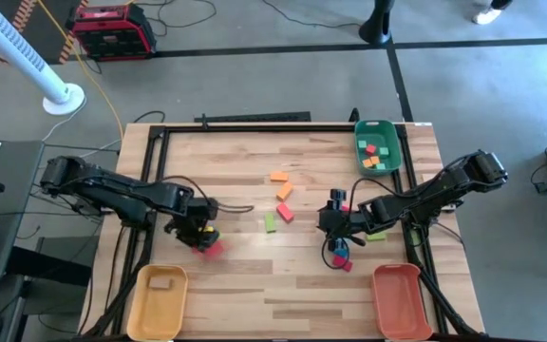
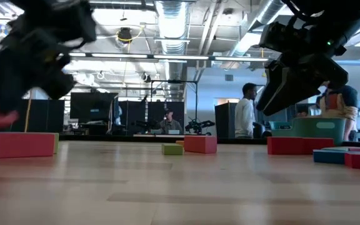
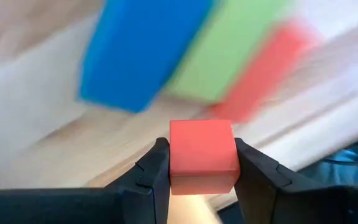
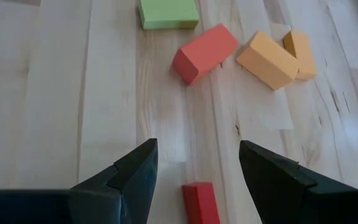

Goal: Sort blocks by size
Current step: Put the orange square block into the green bin

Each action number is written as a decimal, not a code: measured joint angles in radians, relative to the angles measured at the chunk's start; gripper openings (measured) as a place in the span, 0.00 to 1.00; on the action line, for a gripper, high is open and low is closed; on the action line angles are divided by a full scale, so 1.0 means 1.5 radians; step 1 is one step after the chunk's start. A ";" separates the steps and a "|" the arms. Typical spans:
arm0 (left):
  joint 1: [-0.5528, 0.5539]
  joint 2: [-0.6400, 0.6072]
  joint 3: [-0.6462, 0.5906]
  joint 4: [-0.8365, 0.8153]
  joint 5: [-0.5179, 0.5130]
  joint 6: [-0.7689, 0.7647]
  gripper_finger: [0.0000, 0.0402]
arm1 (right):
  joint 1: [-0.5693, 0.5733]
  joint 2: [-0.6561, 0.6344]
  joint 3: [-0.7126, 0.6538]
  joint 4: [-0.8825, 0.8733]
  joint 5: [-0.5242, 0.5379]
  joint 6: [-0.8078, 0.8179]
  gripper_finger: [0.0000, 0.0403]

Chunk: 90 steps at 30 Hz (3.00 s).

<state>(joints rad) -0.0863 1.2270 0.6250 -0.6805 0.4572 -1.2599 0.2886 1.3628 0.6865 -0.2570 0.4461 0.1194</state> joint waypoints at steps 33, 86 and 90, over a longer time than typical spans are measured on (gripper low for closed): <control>0.329 0.479 0.658 0.270 -0.217 0.778 0.32 | 0.252 0.000 0.000 -0.259 0.001 0.611 0.63; 0.160 0.263 0.920 -0.430 -0.504 0.788 0.46 | -0.271 0.000 0.002 0.071 -0.001 0.097 0.63; 0.101 0.172 0.800 -0.406 -0.560 0.731 0.46 | -0.321 0.000 0.002 0.117 -0.049 0.076 0.63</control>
<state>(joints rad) 0.0649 1.4852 1.8249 -1.2889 -0.3834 -0.1640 -0.1934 1.3624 0.6888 -0.0822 0.3733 0.2340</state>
